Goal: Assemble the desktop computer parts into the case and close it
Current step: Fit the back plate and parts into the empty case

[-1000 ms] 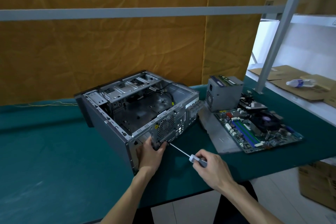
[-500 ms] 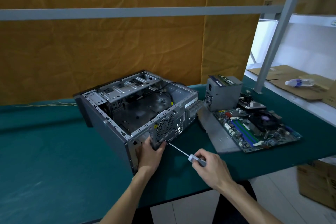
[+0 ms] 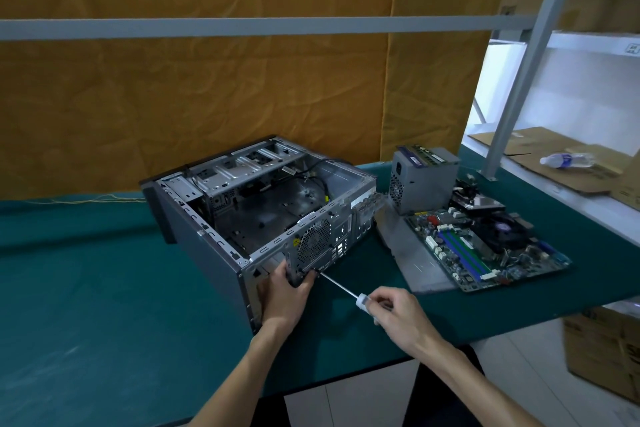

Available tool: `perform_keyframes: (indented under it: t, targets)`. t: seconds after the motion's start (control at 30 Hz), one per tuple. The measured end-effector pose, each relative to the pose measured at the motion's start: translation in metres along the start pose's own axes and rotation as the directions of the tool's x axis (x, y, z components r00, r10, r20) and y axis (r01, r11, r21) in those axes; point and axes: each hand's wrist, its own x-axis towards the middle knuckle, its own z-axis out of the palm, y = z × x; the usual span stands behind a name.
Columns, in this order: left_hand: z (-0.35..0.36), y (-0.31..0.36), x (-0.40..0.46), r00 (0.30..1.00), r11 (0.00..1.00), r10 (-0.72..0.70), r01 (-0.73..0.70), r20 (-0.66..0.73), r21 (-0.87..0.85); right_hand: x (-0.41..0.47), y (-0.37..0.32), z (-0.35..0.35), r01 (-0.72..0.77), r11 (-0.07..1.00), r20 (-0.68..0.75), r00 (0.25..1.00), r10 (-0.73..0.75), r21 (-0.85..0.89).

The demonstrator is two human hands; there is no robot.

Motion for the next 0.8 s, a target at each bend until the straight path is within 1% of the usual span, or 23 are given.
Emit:
perform_keyframes:
  t: [0.07, 0.13, 0.2, 0.23, 0.3, 0.4, 0.47, 0.53, 0.63, 0.67, 0.73, 0.8]
  targets:
    - [0.001, 0.000, 0.000, 1.000, 1.000, 0.001, -0.001, 0.001, 0.004, -0.001, 0.000, 0.002, 0.015, 1.000, 0.004, 1.000, -0.015, 0.006]
    - [0.001, -0.001, 0.000, 1.000, 1.000, 0.004, -0.003, -0.016, 0.028, -0.002, 0.001, 0.003, 0.042, 0.997, -0.004, 0.999, -0.043, -0.071]
    - [0.000, -0.002, 0.000, 1.000, 0.999, 0.000, 0.001, -0.021, 0.043, -0.001, 0.002, 0.004, 0.006, 0.996, -0.020, 1.000, -0.008, -0.087]
    - [0.000, -0.002, 0.000, 1.000, 0.999, -0.002, 0.003, -0.019, 0.044, -0.002, 0.001, 0.004, -0.025, 0.999, -0.016, 1.000, 0.025, -0.037]
    - [0.000, -0.001, 0.000, 1.000, 0.999, -0.003, 0.003, -0.010, 0.034, -0.001, -0.002, 0.003, -0.087, 0.994, 0.047, 0.995, 0.083, 0.073]
    - [0.000, -0.001, 0.000, 1.000, 1.000, -0.004, 0.004, 0.000, 0.008, 0.001, -0.005, -0.002, -0.139, 0.989, 0.120, 0.984, 0.132, 0.053]
    - [0.000, -0.002, 0.001, 1.000, 1.000, -0.011, 0.011, 0.001, -0.004, 0.003, -0.007, -0.004, -0.207, 0.974, 0.165, 0.968, 0.190, 0.094]
    - [0.000, -0.003, 0.001, 1.000, 1.000, -0.013, 0.014, -0.022, 0.014, 0.004, -0.010, -0.004, -0.246, 0.957, 0.154, 0.963, 0.223, 0.152]
    - [0.001, -0.002, 0.000, 0.999, 1.000, -0.006, 0.007, -0.041, 0.024, 0.004, -0.015, -0.005, -0.267, 0.939, 0.109, 0.963, 0.248, 0.217]
    - [0.001, -0.002, 0.000, 0.999, 1.000, -0.002, 0.003, -0.040, 0.023, 0.005, -0.014, -0.007, -0.276, 0.932, 0.130, 0.959, 0.251, 0.234]
    - [0.001, -0.002, 0.000, 1.000, 1.000, 0.006, -0.005, -0.027, 0.015, 0.005, -0.015, -0.010, -0.302, 0.929, 0.187, 0.946, 0.264, 0.216]
    - [0.001, -0.002, -0.002, 0.999, 1.000, 0.023, -0.023, -0.026, -0.007, 0.004, -0.017, -0.011, -0.317, 0.924, 0.203, 0.940, 0.275, 0.216]
